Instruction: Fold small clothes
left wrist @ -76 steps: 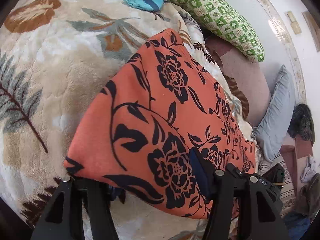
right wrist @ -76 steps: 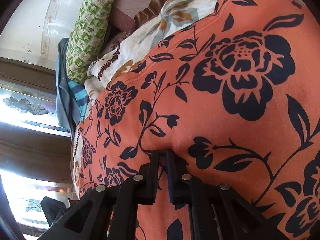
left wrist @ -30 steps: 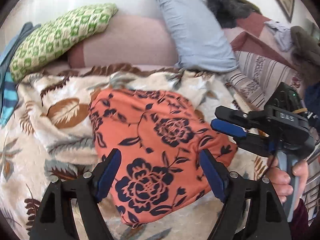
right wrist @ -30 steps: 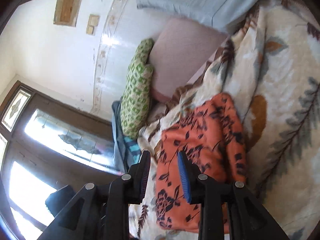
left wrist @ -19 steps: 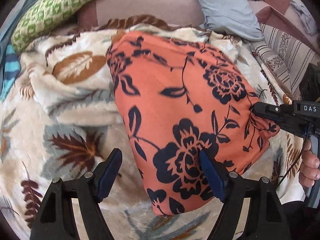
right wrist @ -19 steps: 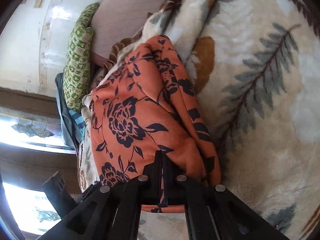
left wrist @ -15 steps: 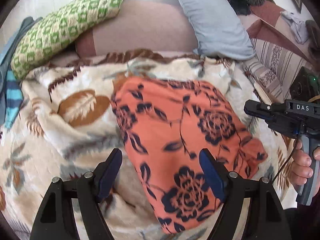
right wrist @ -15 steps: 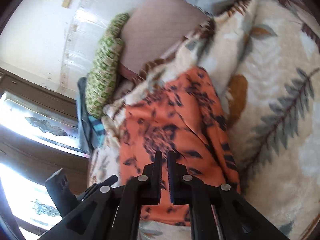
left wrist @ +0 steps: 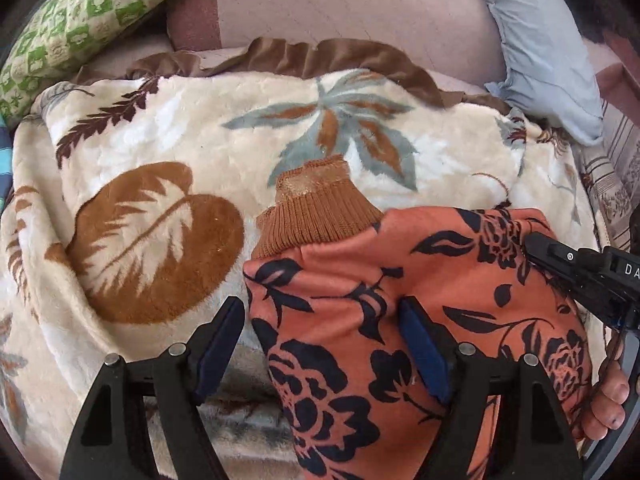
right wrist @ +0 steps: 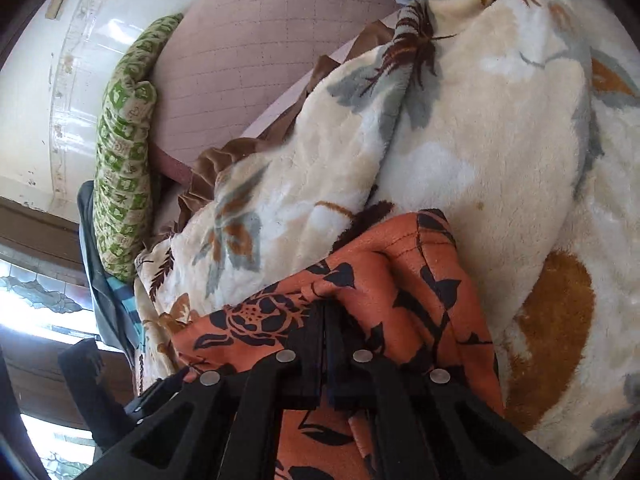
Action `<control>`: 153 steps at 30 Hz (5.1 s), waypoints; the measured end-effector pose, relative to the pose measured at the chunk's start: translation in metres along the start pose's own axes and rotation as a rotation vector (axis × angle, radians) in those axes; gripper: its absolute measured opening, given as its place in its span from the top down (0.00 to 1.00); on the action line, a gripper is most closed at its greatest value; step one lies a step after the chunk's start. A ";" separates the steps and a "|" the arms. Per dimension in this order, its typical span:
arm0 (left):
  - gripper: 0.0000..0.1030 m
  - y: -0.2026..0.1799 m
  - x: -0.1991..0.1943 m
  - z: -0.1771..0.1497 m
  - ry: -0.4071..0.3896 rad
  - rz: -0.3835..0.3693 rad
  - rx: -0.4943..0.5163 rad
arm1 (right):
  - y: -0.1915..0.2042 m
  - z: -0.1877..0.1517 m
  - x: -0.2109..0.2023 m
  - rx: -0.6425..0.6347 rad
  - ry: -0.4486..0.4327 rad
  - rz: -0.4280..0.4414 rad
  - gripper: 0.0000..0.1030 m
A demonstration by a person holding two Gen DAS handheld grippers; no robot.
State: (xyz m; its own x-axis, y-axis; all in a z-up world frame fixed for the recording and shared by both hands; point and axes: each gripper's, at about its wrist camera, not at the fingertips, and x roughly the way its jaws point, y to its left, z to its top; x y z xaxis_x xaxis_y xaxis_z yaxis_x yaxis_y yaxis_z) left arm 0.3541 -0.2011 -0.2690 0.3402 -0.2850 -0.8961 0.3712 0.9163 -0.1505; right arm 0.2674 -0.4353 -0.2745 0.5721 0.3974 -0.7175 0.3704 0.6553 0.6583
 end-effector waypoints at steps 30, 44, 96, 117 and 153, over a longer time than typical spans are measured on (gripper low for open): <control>0.22 -0.034 -0.074 -0.151 0.060 -0.057 0.214 | -0.020 -0.150 -0.087 -0.069 0.178 -0.052 0.92; 0.22 0.003 -0.090 -0.046 -0.071 -0.040 0.049 | 0.026 -0.092 -0.092 -0.096 0.000 0.051 0.92; 0.20 -0.040 -0.047 -0.111 -0.073 -0.027 -0.040 | -0.064 -0.060 -0.029 0.020 0.211 0.187 0.38; 0.42 -0.051 -0.066 -0.120 -0.135 0.077 0.036 | -0.037 -0.063 -0.043 -0.090 0.165 0.131 0.56; 0.24 -0.035 -0.095 -0.124 -0.152 0.122 0.026 | -0.038 -0.063 -0.066 -0.130 0.155 0.027 0.47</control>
State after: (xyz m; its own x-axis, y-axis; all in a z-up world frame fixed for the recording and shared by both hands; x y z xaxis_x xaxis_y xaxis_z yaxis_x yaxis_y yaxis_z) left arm 0.2016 -0.1717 -0.2301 0.5101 -0.2135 -0.8332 0.3405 0.9397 -0.0324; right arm 0.1700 -0.4462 -0.2668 0.4575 0.5030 -0.7333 0.2532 0.7168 0.6497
